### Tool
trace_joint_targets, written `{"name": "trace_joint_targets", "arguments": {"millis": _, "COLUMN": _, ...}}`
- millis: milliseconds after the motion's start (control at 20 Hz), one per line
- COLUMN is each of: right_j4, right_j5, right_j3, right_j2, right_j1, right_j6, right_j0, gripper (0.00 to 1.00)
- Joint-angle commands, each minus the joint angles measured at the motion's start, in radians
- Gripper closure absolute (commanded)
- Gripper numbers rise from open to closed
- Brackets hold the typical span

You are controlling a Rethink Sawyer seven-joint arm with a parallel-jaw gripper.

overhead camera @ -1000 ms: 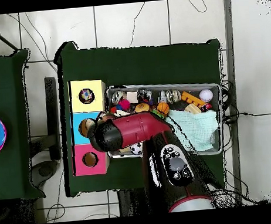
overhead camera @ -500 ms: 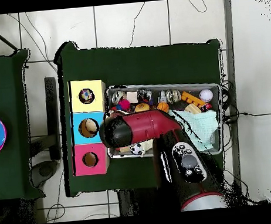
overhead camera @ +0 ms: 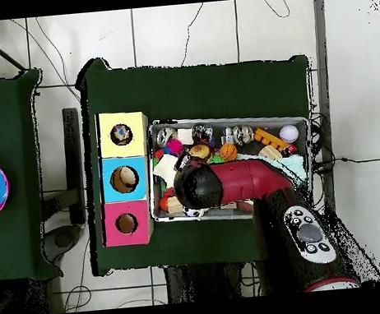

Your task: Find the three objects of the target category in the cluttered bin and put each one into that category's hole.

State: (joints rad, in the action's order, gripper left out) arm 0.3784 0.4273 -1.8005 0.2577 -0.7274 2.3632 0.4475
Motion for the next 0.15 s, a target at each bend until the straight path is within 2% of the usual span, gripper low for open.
{"name": "trace_joint_targets", "arguments": {"millis": 50, "right_j4": 0.082, "right_j5": -0.054, "right_j3": -0.059, "right_j2": 0.053, "right_j1": -0.009, "right_j6": -0.083, "right_j0": 0.009, "gripper": 1.00}}
{"name": "trace_joint_targets", "arguments": {"millis": 150, "right_j4": 0.080, "right_j5": -0.042, "right_j3": -0.059, "right_j2": 0.052, "right_j1": -0.012, "right_j6": -0.071, "right_j0": 0.005, "gripper": 1.00}}
